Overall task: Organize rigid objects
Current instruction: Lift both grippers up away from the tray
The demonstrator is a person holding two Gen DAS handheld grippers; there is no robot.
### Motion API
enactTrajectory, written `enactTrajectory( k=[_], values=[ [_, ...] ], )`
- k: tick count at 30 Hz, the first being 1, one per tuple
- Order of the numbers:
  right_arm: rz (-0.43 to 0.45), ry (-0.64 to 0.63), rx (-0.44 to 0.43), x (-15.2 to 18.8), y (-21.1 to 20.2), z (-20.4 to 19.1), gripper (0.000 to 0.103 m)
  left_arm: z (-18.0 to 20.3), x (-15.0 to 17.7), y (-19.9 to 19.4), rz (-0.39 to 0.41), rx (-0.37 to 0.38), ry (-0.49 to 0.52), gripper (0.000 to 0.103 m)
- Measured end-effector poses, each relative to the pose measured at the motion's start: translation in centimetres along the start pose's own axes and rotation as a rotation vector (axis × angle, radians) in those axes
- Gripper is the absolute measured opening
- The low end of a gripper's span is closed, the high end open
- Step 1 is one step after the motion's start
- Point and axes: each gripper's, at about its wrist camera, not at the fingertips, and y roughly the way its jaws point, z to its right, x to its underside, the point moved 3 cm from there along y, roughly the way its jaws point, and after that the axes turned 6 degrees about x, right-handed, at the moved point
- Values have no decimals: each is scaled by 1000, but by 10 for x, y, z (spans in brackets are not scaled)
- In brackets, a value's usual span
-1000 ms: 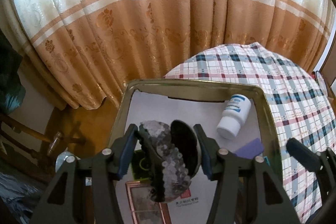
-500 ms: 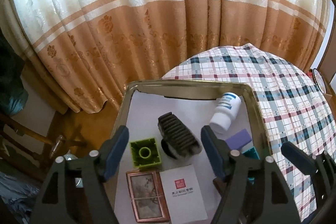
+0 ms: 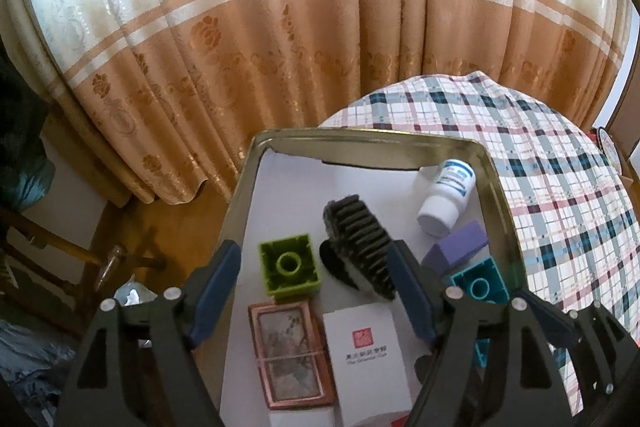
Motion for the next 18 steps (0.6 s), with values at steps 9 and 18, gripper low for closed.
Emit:
enactTrajectory(
  k=[9,18],
  values=[
    [5,13,-50,11,-10,-6,71,-5,12,-30,67,-35,16,94],
    [15,51,-76,21,-30,-8,71,-11,30,-56,101,-37,-2,98]
  ],
)
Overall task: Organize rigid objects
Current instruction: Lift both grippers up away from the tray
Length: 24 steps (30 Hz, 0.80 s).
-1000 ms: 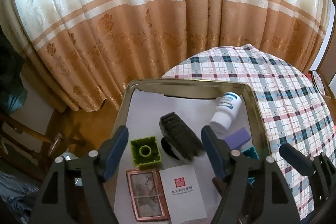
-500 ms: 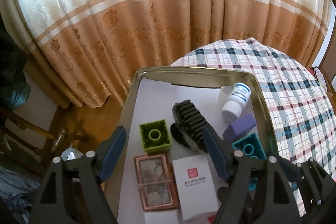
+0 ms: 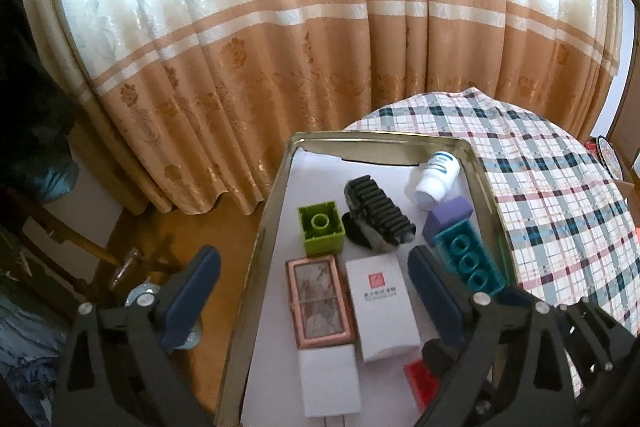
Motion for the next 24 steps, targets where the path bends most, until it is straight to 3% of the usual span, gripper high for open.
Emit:
enactTrajectory(
  k=[7,15,24],
  values=[
    [11,16,49,11,-12,0,72,1,12,-10,14,9,2,100],
    [46,59,107,17,-25,8,82,1,23,-20,26,35,-29,102],
    [43,72,142,22,-24,8,82,-5,33,-28,33,59,-64,102]
  ],
)
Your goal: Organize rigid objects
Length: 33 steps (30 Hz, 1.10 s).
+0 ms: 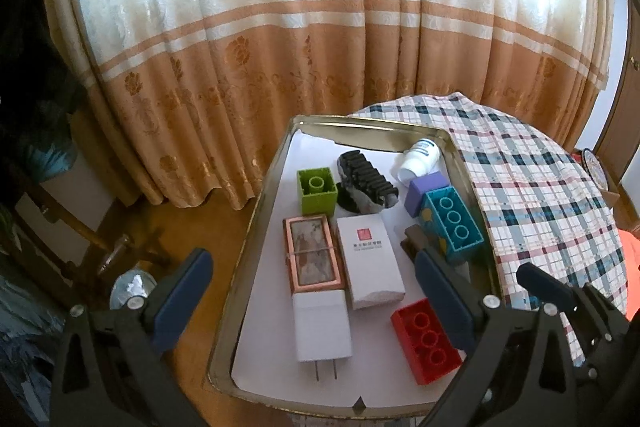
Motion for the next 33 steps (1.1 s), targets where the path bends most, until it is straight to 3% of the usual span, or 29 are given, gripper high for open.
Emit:
enactTrajectory(
  k=[8,16,26,33],
  values=[
    [4,11,64,4,-5,4,82,-10,7,-14,34,-11,-32,102],
    [9,31,70,9,-12,8,82,-13,15,-24,57,-17,-64,102],
    [71,17,131,10,-32,9,82,-14,22,-53,124,-53,-63,102],
    [150,94,158,6,-60,20,82,-17,28,-72,163,-89,-53,102]
  ],
)
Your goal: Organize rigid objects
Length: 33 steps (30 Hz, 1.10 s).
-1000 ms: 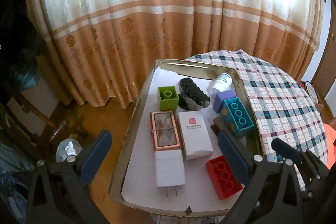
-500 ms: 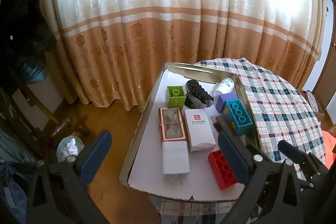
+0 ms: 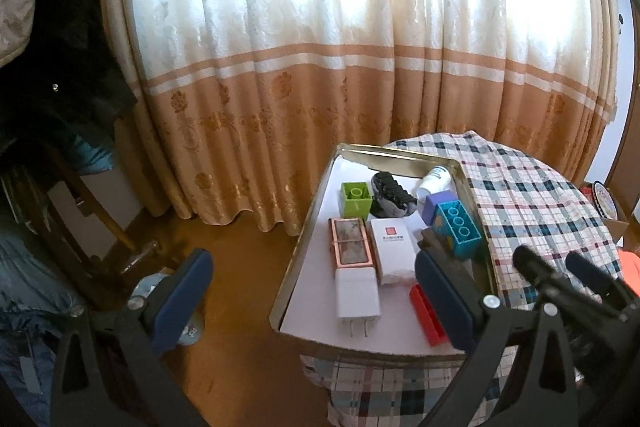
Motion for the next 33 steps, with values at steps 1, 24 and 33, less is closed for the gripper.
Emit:
enactTrajectory(
  k=[1,24,33],
  values=[
    [19,4,-6,-2,-6,0,82,1,1,-1,0,3,-1,102],
    [259,-14,-20,2,-88,-15,93,3,20,-45,61,-30,12,102],
    [259,-27,-38,7,-93,-20,93,4,22,-55,82,-26,22,102]
  ],
)
